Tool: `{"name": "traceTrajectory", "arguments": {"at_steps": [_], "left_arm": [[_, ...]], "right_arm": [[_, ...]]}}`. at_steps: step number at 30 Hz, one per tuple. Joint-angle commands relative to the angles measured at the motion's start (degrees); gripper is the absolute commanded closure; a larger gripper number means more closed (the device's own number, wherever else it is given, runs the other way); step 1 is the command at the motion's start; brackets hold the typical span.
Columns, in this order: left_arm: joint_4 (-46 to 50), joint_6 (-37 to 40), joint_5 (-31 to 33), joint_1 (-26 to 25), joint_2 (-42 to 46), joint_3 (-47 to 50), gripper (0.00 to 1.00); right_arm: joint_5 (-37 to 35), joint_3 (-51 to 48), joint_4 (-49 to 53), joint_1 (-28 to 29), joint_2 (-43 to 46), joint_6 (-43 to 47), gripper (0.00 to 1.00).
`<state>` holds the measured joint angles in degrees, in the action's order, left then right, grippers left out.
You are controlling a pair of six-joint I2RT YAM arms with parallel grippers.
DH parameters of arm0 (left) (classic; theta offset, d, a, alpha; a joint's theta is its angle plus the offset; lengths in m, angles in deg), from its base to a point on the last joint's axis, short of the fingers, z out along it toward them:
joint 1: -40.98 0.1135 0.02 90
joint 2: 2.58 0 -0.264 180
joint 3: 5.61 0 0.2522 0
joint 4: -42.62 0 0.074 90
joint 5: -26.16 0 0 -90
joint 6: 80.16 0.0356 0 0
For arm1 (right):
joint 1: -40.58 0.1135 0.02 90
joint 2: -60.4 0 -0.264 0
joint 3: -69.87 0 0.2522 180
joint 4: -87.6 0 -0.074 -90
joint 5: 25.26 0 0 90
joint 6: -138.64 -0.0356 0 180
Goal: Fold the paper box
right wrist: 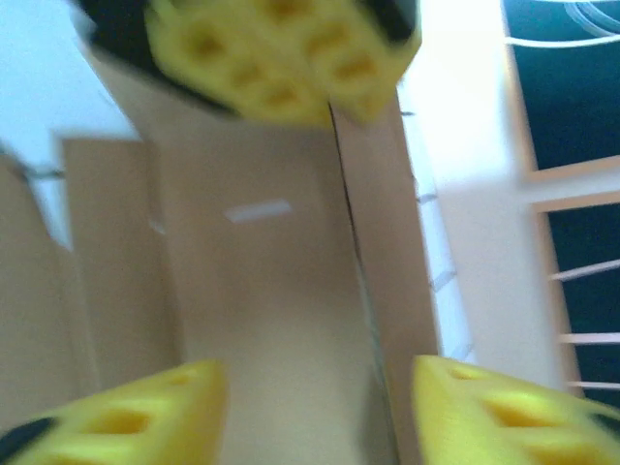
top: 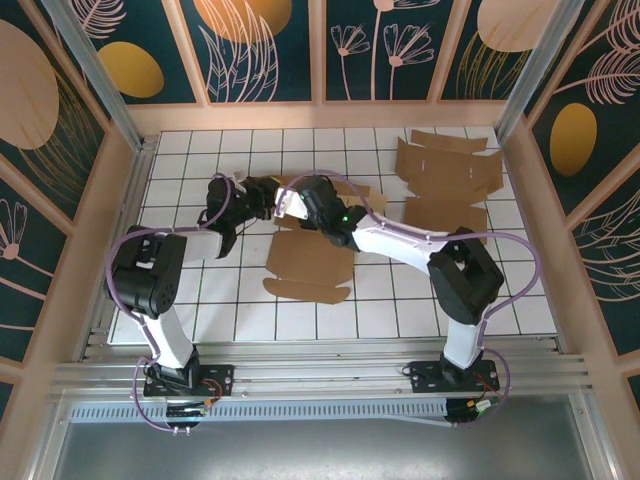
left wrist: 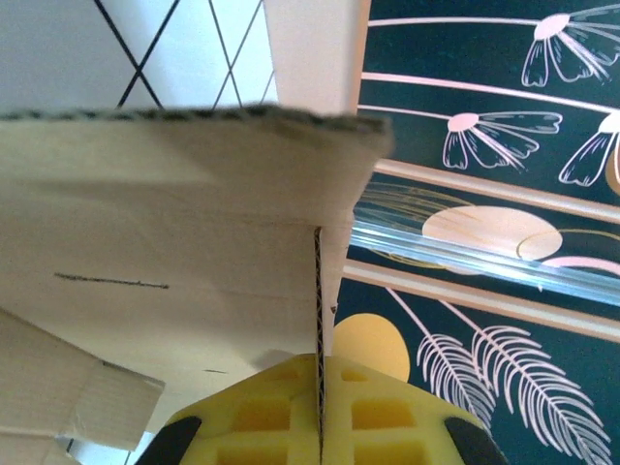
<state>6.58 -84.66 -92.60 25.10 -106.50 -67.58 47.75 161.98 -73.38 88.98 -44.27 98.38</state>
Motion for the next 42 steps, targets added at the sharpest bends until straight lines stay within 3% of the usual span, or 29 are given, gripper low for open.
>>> {"name": "traceTrajectory", "arguments": {"at_steps": [1, 3, 7, 9, 12, 14, 22, 26, 30, 38, 40, 42], "left_arm": [[-1.45, 3.44, -4.27, -0.72, -3.16, -2.2, 1.0], [-1.61, 4.29, -4.68, -0.69, -3.65, -1.91, 1.0], [-0.93, 5.56, -4.35, -0.72, -2.58, -1.2, 1.0], [-0.13, 6.15, -4.26, -0.69, -1.84, -0.99, 1.0], [1.35, 7.03, -4.19, -0.72, -0.63, -0.67, 1.0], [2.14, 7.71, -3.97, -0.71, 0.17, -0.59, 1.0], [2.96, 8.43, -4.18, -0.73, 1.06, -0.24, 1.0], [2.96, 8.26, -4.52, -0.68, 1.38, -0.17, 1.0], [3.14, 7.92, -5.62, -0.73, 2.23, -0.02, 0.92], [0.3, 1.89, -6.9, -0.86, 4.49, 4.05, 0.66], [0.72, 1.4, -6.92, -0.84, 5.36, 4.96, 0.53], [6.06, 5.59, -3.53, -0.84, 9.45, 5.96, 0.4]], "right_arm": [[19.32, 9.49, 18.36, -1.67, 5.75, -16.92, 0.28], [32.5, 14.36, 23.45, -5.88, 6.69, -23.65, 0.21], [40.84, 23.83, 29.48, -14.07, 2.72, -36.23, 0.15], [43.92, 30.01, 36.56, -16.68, -2.09, -35.36, 0.14], [50.79, 38.5, 46.55, -20.54, -10.16, -31.33, 0.06], [53.94, 40.77, 48.24, -22.1, -13.46, -30.86, 0.05], [64.45, 40.57, 46.06, -24.58, -19.62, -31.78, 0.09], [65.86, 38.55, 45.28, -24.51, -20.67, -32.94, 0.21], [67.01, 34.43, 42.5, -24.49, -19.77, -34.58, 0.34], [68.37, 26.29, 34.44, -24.39, -16.24, -38.55, 0.37], [67.68, 25.24, 33.48, -24.32, -15.78, -39.08, 0.38], [67.27, 24.28, 32.43, -24.34, -15.15, -39.71, 0.37]]}}
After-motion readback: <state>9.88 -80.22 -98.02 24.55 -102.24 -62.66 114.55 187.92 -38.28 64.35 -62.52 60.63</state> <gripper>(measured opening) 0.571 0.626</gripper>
